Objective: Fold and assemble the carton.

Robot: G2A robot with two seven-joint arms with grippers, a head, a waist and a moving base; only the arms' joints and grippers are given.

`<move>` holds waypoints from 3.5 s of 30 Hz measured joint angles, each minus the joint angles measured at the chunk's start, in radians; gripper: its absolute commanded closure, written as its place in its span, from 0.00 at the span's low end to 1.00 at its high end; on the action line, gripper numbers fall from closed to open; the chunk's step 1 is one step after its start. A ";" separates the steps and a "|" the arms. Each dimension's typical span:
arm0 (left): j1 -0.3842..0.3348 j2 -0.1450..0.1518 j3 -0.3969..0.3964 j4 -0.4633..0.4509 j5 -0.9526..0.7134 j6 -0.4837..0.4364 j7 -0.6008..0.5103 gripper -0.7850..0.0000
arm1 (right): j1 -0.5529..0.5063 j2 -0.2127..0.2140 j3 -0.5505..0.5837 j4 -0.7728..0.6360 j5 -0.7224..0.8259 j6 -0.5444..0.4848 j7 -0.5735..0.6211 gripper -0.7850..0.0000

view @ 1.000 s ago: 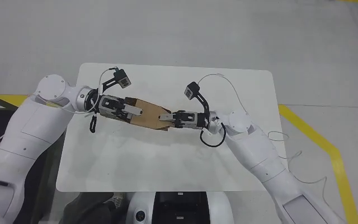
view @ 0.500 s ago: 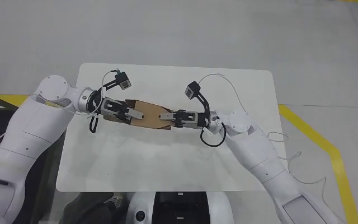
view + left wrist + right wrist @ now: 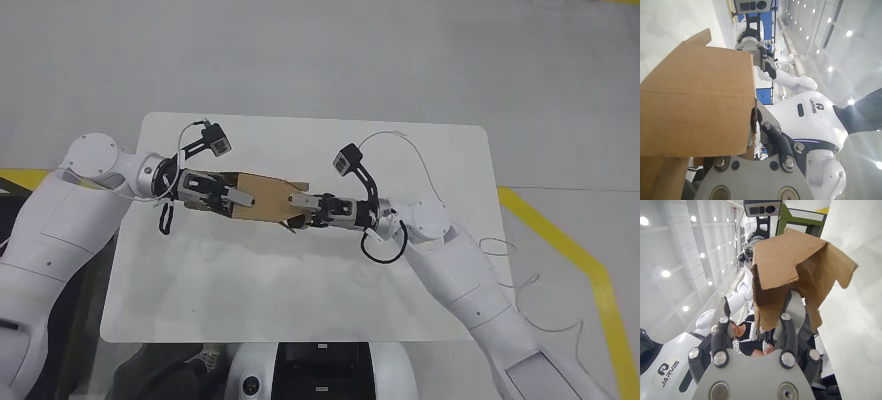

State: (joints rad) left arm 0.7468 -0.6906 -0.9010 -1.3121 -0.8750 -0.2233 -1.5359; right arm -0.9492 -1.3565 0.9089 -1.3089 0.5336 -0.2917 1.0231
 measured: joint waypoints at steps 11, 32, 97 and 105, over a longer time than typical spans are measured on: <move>-0.013 -0.005 0.020 -0.002 0.023 0.012 0.000 1.00 | -0.035 0.012 0.049 -0.050 -0.004 -0.060 0.014 0.00; -0.034 -0.038 0.048 0.025 0.200 -0.046 0.075 1.00 | -0.039 0.010 0.041 -0.130 -0.007 -0.077 -0.009 0.00; -0.053 0.033 0.170 -0.082 -0.092 0.055 0.000 1.00 | -0.047 0.013 0.109 -0.076 0.041 -0.129 0.014 0.00; -0.089 0.058 0.237 -0.110 -0.083 0.034 0.000 1.00 | -0.020 0.013 0.102 -0.064 0.027 -0.135 0.056 0.00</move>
State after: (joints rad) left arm 0.6582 -0.6323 -0.6644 -1.4223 -0.9575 -0.1895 -1.5359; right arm -0.9697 -1.3435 1.0106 -1.3726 0.5608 -0.4268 1.0790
